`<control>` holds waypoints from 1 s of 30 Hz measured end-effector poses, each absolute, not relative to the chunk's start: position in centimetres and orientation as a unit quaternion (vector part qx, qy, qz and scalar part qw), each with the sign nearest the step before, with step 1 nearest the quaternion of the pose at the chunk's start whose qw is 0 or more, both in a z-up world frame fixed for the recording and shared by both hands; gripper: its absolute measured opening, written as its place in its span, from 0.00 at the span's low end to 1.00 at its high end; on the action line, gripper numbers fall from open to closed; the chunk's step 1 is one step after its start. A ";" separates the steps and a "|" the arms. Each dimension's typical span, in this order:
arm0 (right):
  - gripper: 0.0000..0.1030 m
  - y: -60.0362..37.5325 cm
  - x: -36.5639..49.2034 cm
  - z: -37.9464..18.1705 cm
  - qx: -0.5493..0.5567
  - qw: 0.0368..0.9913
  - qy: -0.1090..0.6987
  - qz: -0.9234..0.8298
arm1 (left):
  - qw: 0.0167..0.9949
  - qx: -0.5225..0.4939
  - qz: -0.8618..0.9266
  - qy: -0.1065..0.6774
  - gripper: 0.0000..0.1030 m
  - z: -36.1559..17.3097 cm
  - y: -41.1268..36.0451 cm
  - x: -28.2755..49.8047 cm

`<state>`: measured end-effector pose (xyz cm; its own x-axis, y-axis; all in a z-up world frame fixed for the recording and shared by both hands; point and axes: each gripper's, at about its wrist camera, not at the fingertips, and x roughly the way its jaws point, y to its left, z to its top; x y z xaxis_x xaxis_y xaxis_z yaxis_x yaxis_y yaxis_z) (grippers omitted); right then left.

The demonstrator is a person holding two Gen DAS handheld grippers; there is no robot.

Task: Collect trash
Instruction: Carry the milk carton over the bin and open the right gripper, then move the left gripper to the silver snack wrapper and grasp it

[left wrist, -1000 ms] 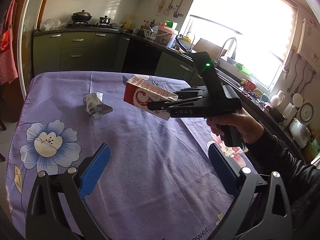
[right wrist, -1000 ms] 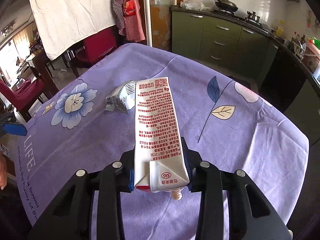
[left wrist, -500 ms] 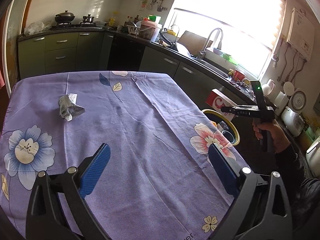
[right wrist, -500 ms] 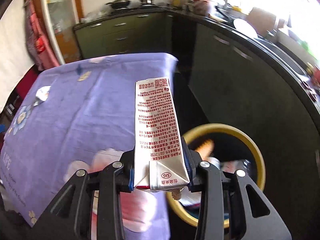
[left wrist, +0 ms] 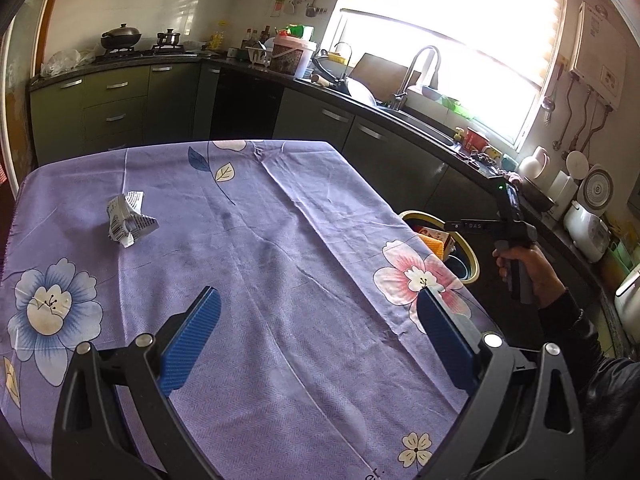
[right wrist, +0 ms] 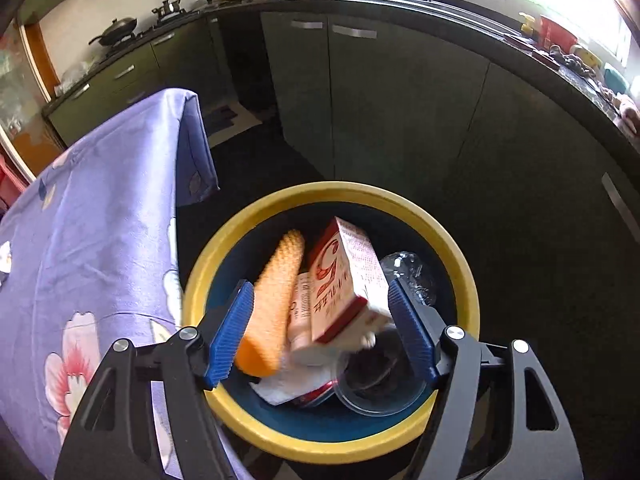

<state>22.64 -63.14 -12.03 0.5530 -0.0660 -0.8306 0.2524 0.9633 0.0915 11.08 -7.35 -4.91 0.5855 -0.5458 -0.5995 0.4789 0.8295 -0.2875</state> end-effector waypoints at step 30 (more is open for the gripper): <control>0.73 -50.7 16.3 -10.2 0.049 0.904 0.425 0.008 | 0.857 -0.072 -0.062 0.507 0.91 -8.8 0.4 31.8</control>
<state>16.32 -50.66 -10.23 0.6381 0.0560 -0.7679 0.0267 0.9951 0.0948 31.78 0.43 -8.81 0.4779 -0.1797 -0.8599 0.0335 0.9819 -0.1866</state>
